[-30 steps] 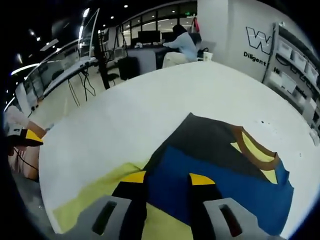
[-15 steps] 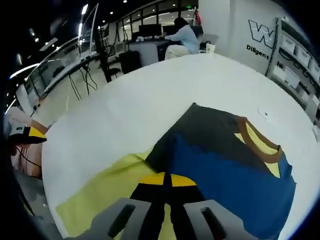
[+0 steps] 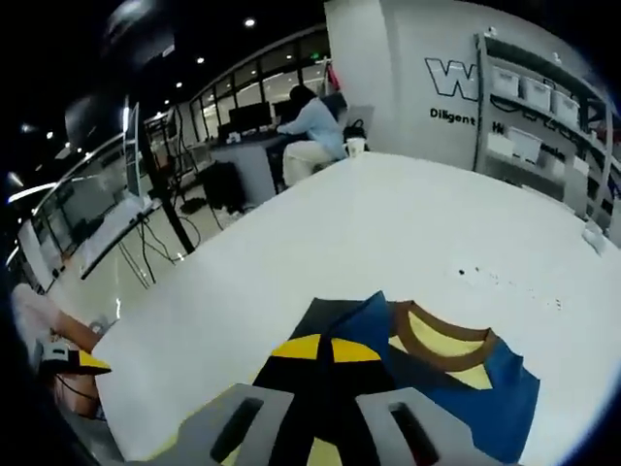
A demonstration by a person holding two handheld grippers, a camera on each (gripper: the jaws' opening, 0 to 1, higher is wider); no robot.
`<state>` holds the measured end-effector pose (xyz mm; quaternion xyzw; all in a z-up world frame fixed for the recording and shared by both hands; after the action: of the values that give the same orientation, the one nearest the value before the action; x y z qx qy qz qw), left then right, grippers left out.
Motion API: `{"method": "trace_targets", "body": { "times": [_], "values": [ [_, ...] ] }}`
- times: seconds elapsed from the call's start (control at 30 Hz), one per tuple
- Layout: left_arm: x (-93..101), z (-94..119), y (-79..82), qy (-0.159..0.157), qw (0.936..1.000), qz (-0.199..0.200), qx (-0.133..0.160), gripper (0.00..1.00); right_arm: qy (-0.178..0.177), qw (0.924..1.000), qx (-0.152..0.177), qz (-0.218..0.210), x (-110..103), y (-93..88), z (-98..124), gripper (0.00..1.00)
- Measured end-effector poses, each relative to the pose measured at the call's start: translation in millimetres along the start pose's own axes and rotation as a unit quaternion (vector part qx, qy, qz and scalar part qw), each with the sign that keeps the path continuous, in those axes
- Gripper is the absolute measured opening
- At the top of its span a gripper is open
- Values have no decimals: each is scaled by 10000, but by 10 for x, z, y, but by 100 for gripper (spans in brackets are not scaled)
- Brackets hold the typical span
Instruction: Fold the garment on the visible template until the final outline fits inside the template.
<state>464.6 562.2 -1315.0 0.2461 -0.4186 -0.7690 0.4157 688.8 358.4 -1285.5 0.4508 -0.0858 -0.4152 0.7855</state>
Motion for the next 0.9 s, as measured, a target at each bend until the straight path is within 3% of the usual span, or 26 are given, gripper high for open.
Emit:
{"method": "trace_targets", "body": {
  "times": [0.17,0.4,0.5,0.63,0.73,0.9],
  "values": [
    [5,19,-17,16,10000,50,-6,93,28,9993,-357,118,-127,-134,-190,0],
    [-3,61,-56,33,10000,38,-62,93,25,9986,-512,153,-223,-324,-342,0],
    [-23,76,-67,42,9999,60,-77,93,286,9980,-543,164,-263,-362,-370,0],
    [-33,78,-90,38,9999,69,-107,93,470,9963,-572,437,-306,-376,-354,20],
    [-17,56,-84,15,9999,43,-111,93,517,9954,-575,570,-289,-391,-256,17],
    [11,31,-10,-17,10000,82,-35,93,494,9955,-560,579,-181,-455,-148,22]
  ]
}}
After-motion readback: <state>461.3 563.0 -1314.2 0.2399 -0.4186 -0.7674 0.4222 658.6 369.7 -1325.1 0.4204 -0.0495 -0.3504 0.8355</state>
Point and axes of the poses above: the point that each gripper's makers call its tool centre point, and the gripper's own axes: z roughly backward along the fingers, x roughly to its right, y roughly out of its top, the point moved 9 cm from there along z, roughly backward along the fingers, and after that the axes turned 12 degrees about y, right-handed, at the moved point
